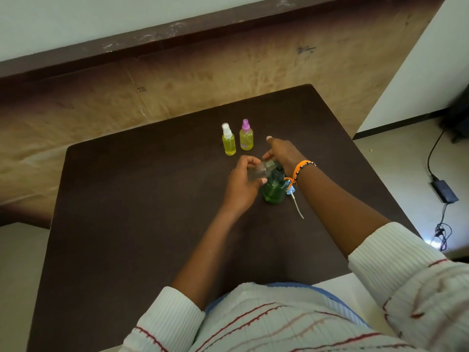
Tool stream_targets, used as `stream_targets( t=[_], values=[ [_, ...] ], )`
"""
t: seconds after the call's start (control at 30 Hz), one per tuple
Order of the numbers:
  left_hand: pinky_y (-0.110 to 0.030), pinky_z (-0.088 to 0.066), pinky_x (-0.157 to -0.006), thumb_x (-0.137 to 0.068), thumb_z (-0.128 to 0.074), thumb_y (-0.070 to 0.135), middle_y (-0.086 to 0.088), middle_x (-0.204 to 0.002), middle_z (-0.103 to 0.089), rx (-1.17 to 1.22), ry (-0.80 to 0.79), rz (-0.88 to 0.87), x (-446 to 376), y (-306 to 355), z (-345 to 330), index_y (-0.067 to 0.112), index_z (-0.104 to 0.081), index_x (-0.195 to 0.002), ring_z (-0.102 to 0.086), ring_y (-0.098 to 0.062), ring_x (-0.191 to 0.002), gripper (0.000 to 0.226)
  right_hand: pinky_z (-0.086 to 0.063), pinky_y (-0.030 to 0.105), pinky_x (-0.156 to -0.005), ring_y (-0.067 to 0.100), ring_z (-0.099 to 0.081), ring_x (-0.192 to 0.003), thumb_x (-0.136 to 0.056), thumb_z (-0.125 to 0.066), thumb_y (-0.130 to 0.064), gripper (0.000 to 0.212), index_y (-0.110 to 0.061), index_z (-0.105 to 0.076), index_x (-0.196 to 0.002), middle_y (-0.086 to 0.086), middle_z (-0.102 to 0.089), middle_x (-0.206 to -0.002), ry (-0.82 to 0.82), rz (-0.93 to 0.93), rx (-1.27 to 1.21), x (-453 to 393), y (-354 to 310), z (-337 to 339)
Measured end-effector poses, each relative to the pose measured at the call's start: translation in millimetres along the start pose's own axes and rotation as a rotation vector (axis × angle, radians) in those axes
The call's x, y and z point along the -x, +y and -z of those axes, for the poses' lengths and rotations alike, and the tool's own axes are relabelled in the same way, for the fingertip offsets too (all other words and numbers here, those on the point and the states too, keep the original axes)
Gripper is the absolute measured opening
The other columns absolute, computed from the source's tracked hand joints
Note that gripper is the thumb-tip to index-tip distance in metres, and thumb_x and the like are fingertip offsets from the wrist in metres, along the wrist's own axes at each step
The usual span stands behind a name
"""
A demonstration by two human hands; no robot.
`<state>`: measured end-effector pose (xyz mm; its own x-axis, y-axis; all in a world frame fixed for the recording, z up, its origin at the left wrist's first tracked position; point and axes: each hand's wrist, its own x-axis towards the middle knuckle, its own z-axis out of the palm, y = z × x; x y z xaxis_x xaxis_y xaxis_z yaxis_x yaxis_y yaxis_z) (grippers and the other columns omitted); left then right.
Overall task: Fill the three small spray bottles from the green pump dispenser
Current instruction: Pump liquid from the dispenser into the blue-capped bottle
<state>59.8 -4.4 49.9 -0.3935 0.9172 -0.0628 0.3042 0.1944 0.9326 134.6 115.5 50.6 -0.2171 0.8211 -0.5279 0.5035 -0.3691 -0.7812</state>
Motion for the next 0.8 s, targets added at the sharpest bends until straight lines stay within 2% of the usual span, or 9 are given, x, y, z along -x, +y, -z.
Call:
stream_targets(
  t=[0.1,0.2,0.27,0.33,0.4,0.5,0.6,0.7,0.8],
  values=[
    [-0.029,-0.044,-0.085,-0.074,-0.067,-0.002,0.014,-0.09,-0.056,0.003,-0.002,-0.003,-1,-3,0,0.021,-0.05,-0.095,-0.056,-0.016,-0.097,0.035,-0.046,0.037,-0.091,0.029,-0.061,-0.097,-0.094,-0.04,-0.049,0.054,-0.006,-0.072,-0.092,0.011,-0.07,-0.097,0.115,0.026,0.075,-2,3,-2],
    [-0.025,-0.043,-0.084,-0.074,-0.067,-0.004,0.016,-0.09,-0.055,0.016,-0.01,0.003,-1,-6,0,0.021,-0.05,-0.094,-0.054,-0.014,-0.096,0.036,-0.047,0.042,-0.097,0.034,-0.06,-0.108,-0.089,-0.04,-0.055,0.062,-0.006,-0.068,-0.113,0.015,-0.066,-0.12,0.171,0.023,0.146,-1,5,-5],
    [-0.026,-0.044,-0.085,-0.074,-0.067,-0.003,0.016,-0.09,-0.056,0.016,-0.013,-0.006,-2,-7,1,0.021,-0.05,-0.094,-0.055,-0.012,-0.096,0.036,-0.047,0.042,-0.097,0.034,-0.061,-0.107,-0.089,-0.039,-0.055,0.062,-0.006,-0.069,-0.112,0.014,-0.067,-0.117,0.151,0.014,0.137,-2,4,-6],
    [-0.017,-0.043,-0.08,-0.075,-0.067,-0.004,0.015,-0.091,-0.056,0.034,-0.023,-0.009,-2,-6,4,0.02,-0.05,-0.094,-0.054,-0.003,-0.09,0.036,-0.047,0.038,-0.094,0.029,-0.061,-0.1,-0.092,-0.041,-0.052,0.056,-0.005,-0.07,-0.101,0.009,-0.07,-0.099,0.086,-0.004,0.096,-4,2,-6],
    [-0.007,-0.04,-0.075,-0.075,-0.066,-0.005,0.014,-0.092,-0.055,0.048,-0.024,-0.014,-3,-5,5,0.019,-0.05,-0.095,-0.052,0.004,-0.087,0.035,-0.046,0.034,-0.085,0.023,-0.06,-0.085,-0.096,-0.042,-0.046,0.05,-0.004,-0.07,-0.092,0.004,-0.066,-0.079,-0.001,-0.024,0.018,-4,-4,-5],
    [-0.005,-0.039,-0.076,-0.074,-0.067,-0.005,0.014,-0.093,-0.054,0.049,-0.009,-0.021,-4,-4,4,0.017,-0.049,-0.097,-0.051,0.006,-0.087,0.036,-0.041,0.029,-0.068,0.018,-0.055,-0.07,-0.096,-0.046,-0.04,0.043,-0.006,-0.067,-0.082,0.002,-0.061,-0.071,-0.049,-0.023,0.001,0,-8,-3],
    [-0.009,-0.04,-0.076,-0.074,-0.067,-0.006,0.016,-0.092,-0.054,0.037,-0.016,-0.021,-3,-5,3,0.017,-0.049,-0.097,-0.052,0.003,-0.088,0.037,-0.044,0.029,-0.072,0.021,-0.06,-0.078,-0.086,-0.049,-0.04,0.04,-0.007,-0.07,-0.09,0.004,-0.067,-0.081,0.04,0.003,0.064,5,-4,-3],
    [-0.017,-0.042,-0.078,-0.074,-0.067,-0.004,0.017,-0.091,-0.055,0.01,-0.019,0.0,-2,-8,1,0.018,-0.05,-0.096,-0.053,-0.004,-0.089,0.035,-0.051,0.036,-0.086,0.031,-0.064,-0.095,-0.066,-0.042,-0.044,0.06,-0.007,-0.069,-0.104,0.013,-0.07,-0.104,0.113,0.014,0.099,11,-1,-6],
    [-0.013,-0.042,-0.078,-0.074,-0.067,-0.005,0.016,-0.091,-0.054,0.015,-0.026,0.0,-1,-8,2,0.016,-0.05,-0.097,-0.053,-0.003,-0.089,0.035,-0.051,0.04,-0.092,0.033,-0.064,-0.101,-0.065,-0.04,-0.046,0.066,-0.006,-0.069,-0.109,0.013,-0.069,-0.11,0.127,0.017,0.108,11,-1,-8]
  ],
)
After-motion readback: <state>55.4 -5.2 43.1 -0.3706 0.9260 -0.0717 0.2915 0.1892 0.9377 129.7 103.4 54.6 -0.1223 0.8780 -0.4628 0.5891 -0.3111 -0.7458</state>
